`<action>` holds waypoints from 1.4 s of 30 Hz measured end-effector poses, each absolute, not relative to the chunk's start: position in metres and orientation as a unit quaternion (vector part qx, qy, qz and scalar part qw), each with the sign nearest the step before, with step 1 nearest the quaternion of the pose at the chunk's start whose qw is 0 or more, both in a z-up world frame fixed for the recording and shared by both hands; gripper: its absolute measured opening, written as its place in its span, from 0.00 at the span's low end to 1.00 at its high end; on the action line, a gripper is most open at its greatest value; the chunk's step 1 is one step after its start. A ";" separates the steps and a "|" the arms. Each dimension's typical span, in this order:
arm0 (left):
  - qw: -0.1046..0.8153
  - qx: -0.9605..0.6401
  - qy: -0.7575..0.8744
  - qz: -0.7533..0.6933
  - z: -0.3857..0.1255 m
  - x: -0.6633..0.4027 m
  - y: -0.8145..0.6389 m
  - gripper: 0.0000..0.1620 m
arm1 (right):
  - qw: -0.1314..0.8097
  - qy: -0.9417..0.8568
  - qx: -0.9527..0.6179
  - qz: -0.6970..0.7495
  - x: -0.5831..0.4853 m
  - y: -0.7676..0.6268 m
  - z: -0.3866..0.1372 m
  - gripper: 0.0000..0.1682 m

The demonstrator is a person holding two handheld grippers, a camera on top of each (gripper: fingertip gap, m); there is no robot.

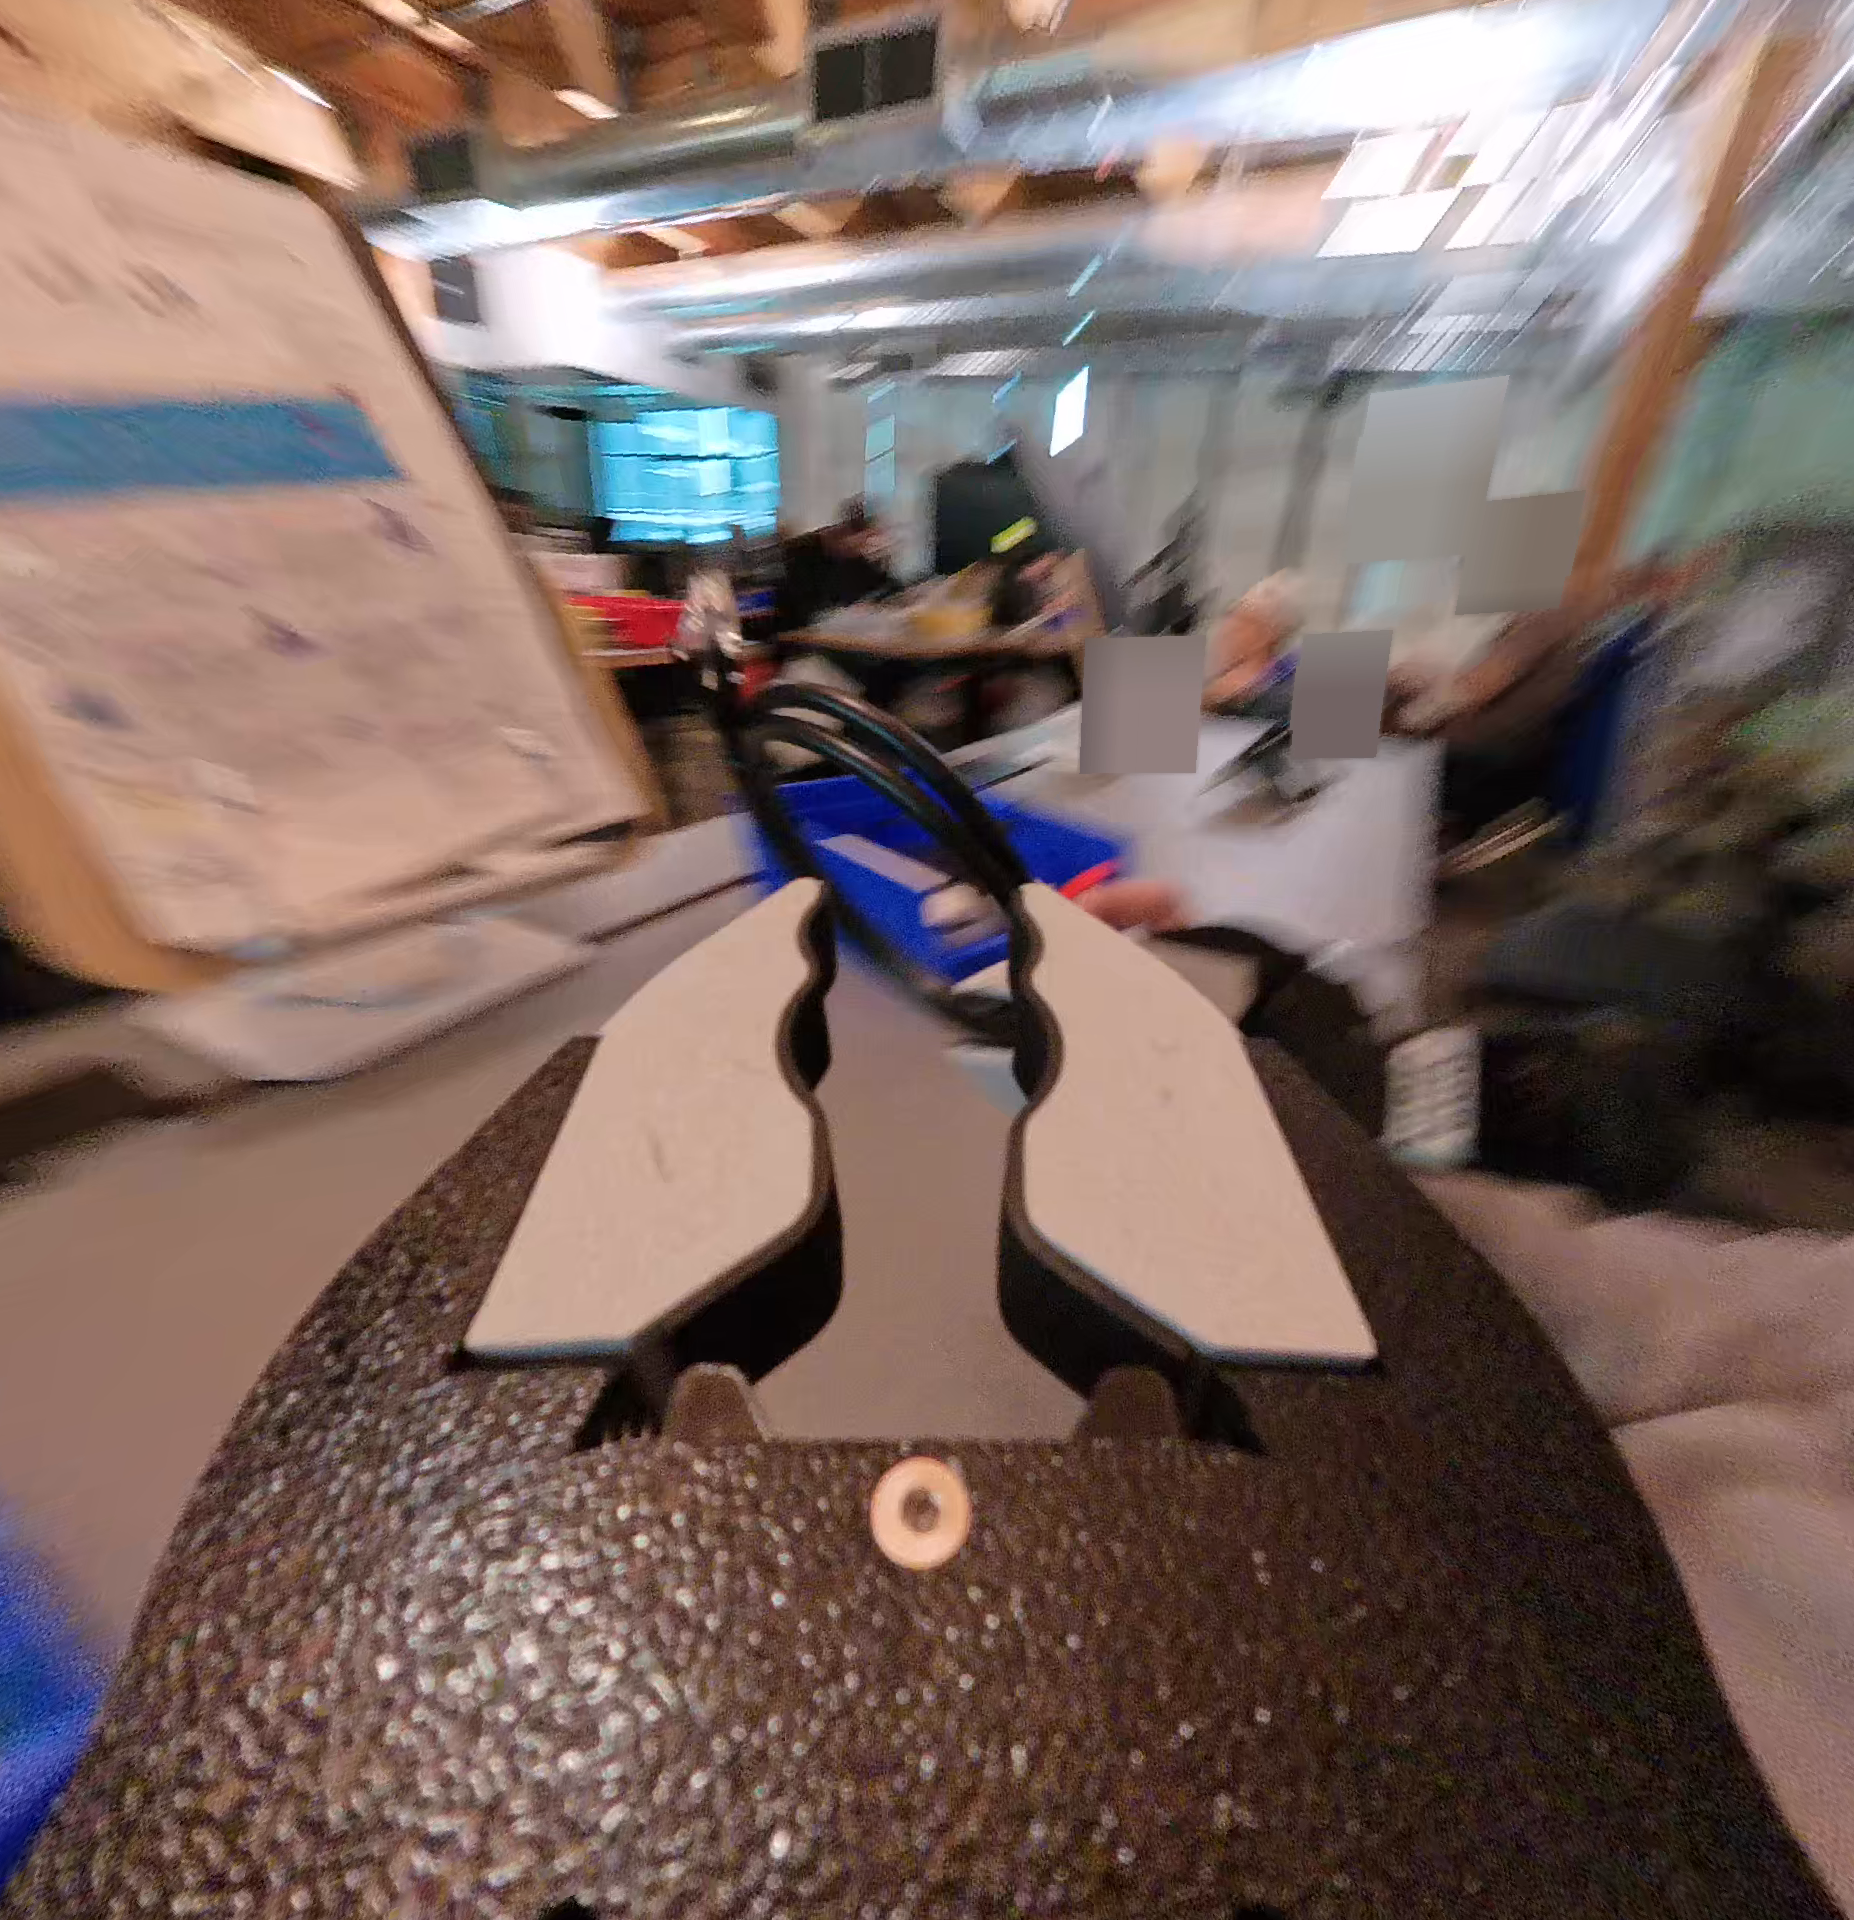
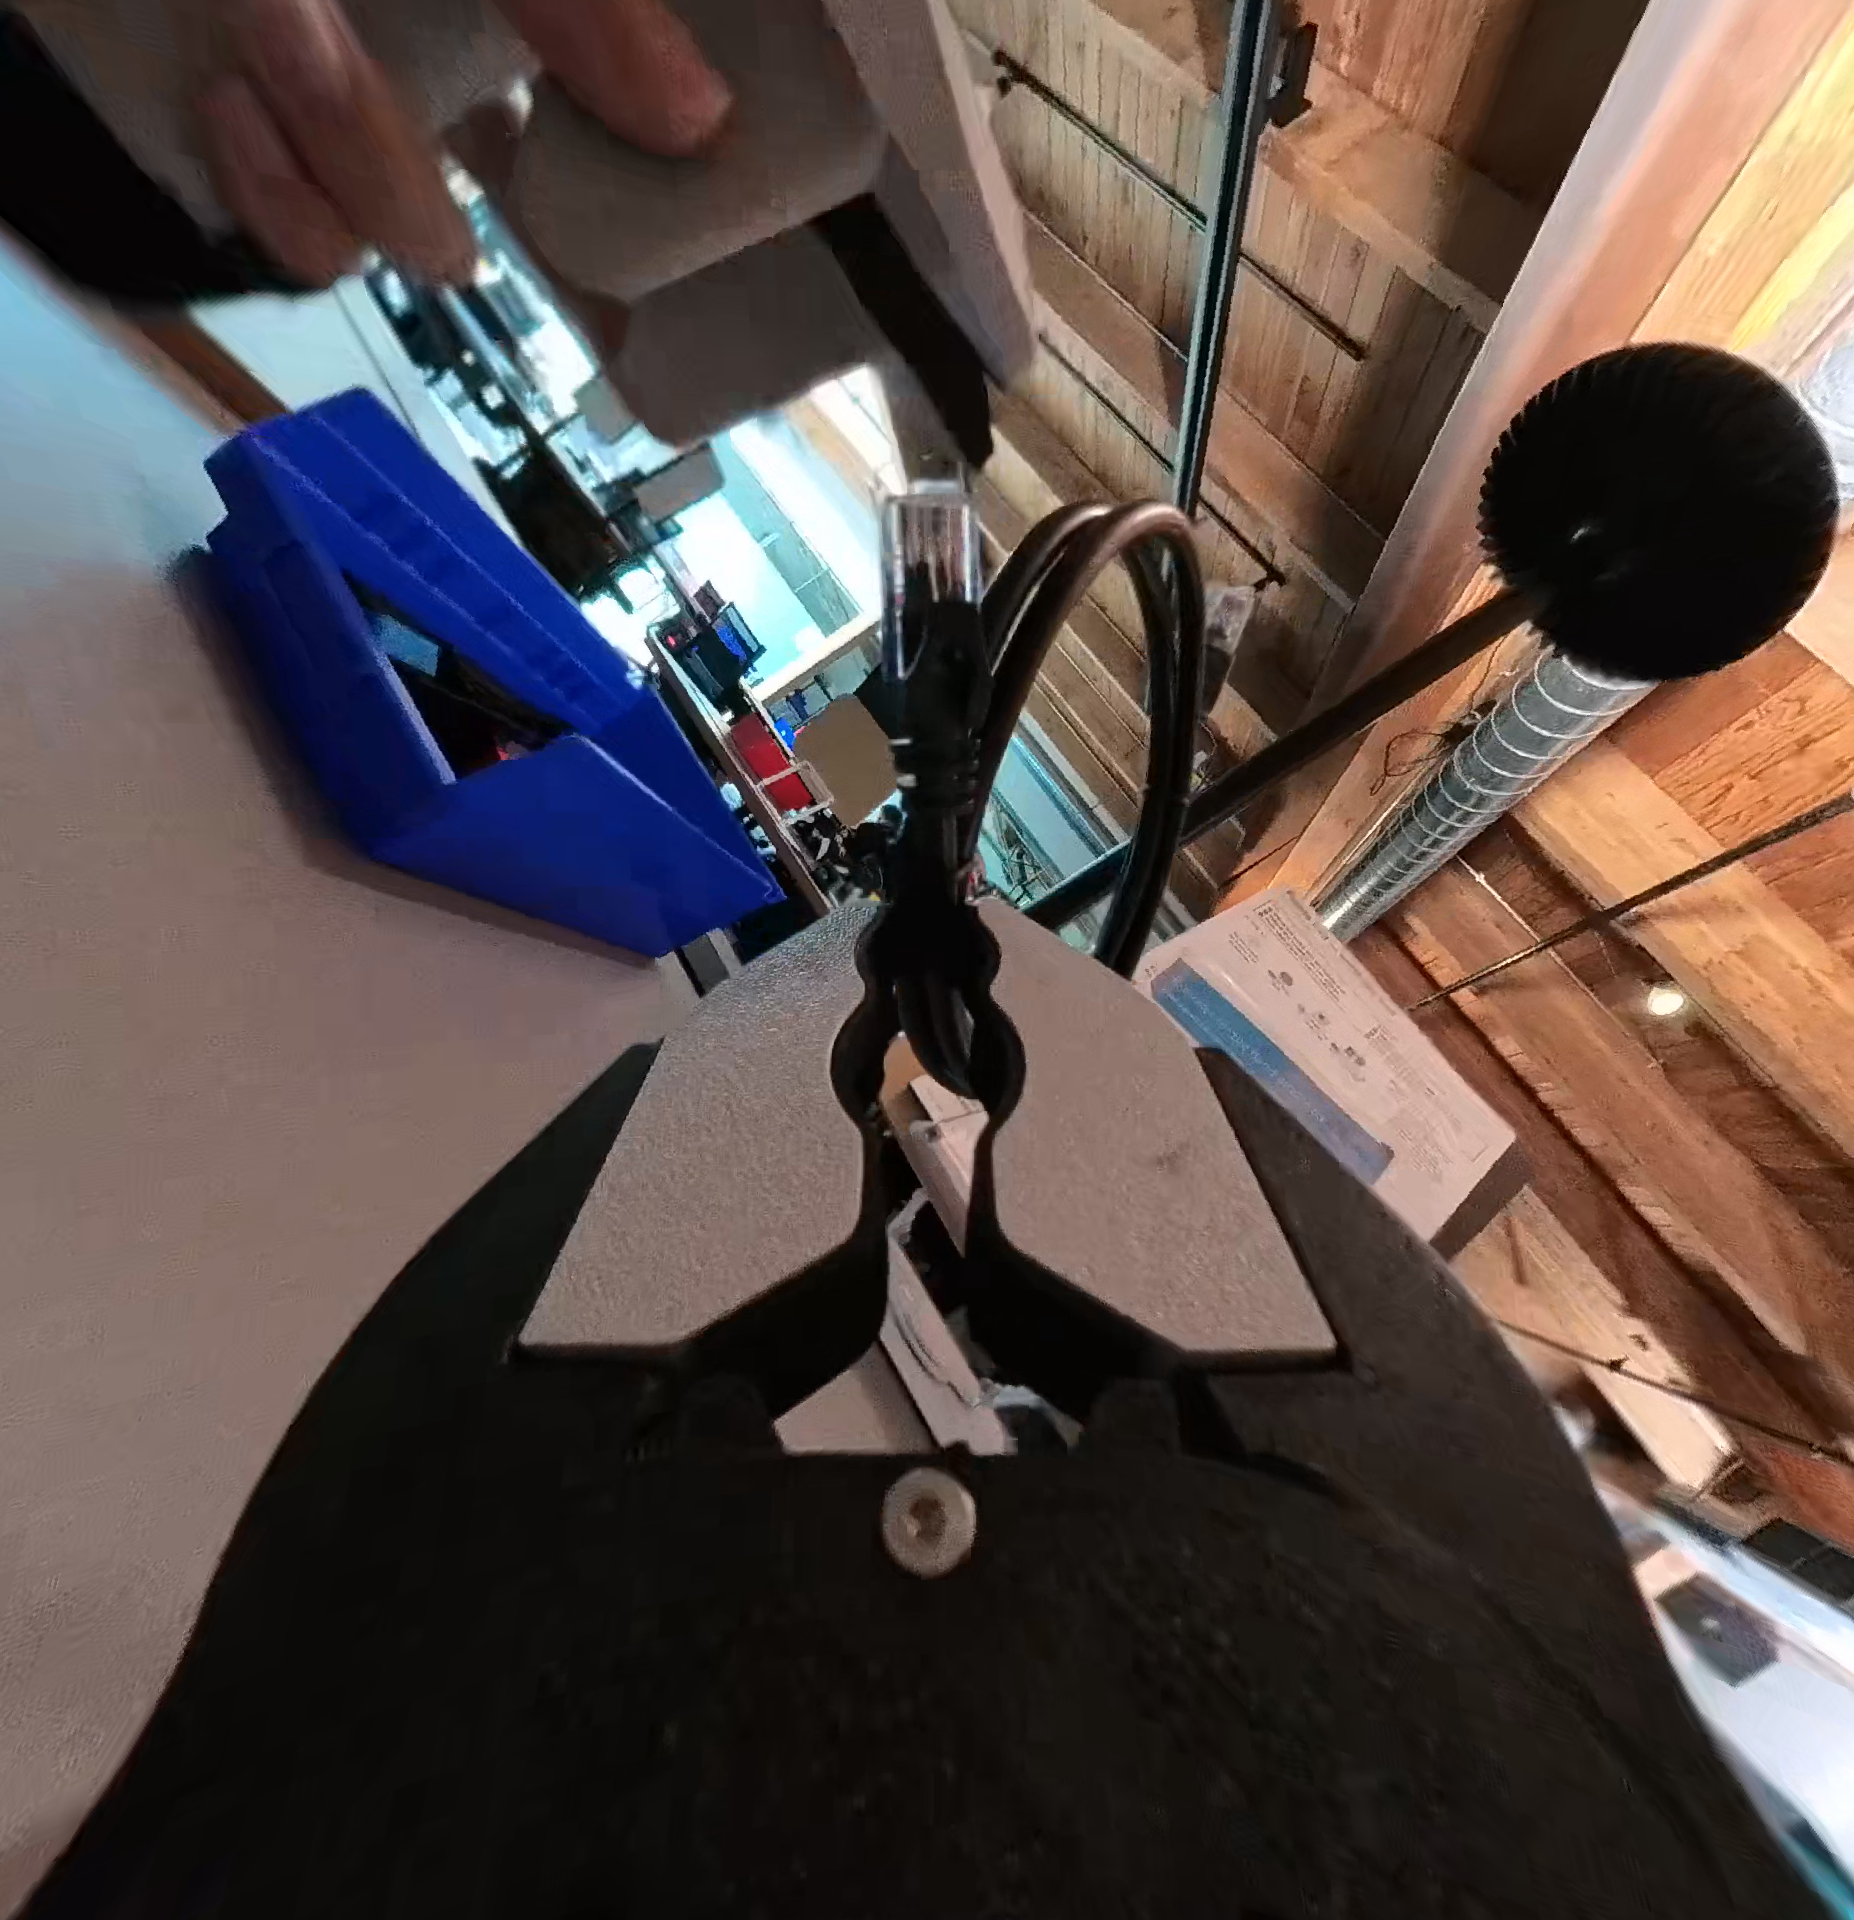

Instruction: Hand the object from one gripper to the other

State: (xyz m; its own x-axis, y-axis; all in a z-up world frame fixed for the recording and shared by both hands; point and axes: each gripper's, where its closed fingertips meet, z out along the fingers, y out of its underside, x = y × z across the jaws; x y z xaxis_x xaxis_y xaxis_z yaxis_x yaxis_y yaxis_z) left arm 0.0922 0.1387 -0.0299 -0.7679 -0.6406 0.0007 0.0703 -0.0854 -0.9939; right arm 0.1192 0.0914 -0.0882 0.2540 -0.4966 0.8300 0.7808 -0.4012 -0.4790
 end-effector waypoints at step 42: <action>0.699 -0.079 0.601 -0.380 -0.047 0.128 0.188 0.00 | 0.719 0.174 -0.472 0.480 0.081 0.096 -0.092 0.34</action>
